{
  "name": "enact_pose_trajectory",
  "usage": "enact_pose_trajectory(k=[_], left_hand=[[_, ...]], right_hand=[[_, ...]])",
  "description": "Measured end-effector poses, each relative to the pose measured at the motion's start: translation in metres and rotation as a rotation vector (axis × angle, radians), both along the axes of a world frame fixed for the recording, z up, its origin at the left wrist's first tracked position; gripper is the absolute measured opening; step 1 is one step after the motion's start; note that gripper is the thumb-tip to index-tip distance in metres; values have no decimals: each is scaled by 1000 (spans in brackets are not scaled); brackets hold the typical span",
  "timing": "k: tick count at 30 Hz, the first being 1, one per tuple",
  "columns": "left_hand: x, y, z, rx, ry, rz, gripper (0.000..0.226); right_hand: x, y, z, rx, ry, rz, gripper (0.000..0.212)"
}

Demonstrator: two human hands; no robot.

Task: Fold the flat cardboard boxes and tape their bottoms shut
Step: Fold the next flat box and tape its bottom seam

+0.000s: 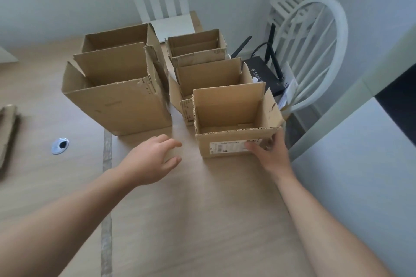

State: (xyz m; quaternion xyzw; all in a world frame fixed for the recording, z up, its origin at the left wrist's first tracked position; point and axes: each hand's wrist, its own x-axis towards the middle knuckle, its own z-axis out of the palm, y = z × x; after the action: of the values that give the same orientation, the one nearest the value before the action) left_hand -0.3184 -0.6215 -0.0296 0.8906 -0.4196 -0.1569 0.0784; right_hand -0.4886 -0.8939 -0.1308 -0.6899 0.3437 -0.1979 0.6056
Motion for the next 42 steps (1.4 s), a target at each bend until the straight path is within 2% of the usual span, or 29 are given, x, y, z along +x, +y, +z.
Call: enact_pose_trajectory(k=[7, 15, 16, 19, 24, 29, 33, 42], left_hand=[[5, 5, 4, -2, -5, 13, 42], [-12, 12, 7, -33, 32, 30, 42], [-13, 15, 9, -32, 30, 30, 42], [-18, 33, 20, -28, 18, 39, 43], [-32, 81, 44, -54, -41, 63, 44], [-58, 159, 65, -67, -71, 135, 41], [-83, 240, 79, -86, -92, 203, 39], [-138, 446, 100, 8, -203, 424, 41]], right_hand=[[15, 3, 11, -56, 97, -18, 48], [1, 20, 33, -162, 226, -126, 61], [-5, 27, 37, -194, 249, -149, 58], [-26, 55, 49, -319, 306, -158, 24], [-44, 122, 79, -596, 417, 153, 19], [-40, 209, 120, -786, 421, 384, 27], [-38, 290, 154, -920, 421, 514, 35], [-27, 484, 203, -1233, 263, 691, 37]])
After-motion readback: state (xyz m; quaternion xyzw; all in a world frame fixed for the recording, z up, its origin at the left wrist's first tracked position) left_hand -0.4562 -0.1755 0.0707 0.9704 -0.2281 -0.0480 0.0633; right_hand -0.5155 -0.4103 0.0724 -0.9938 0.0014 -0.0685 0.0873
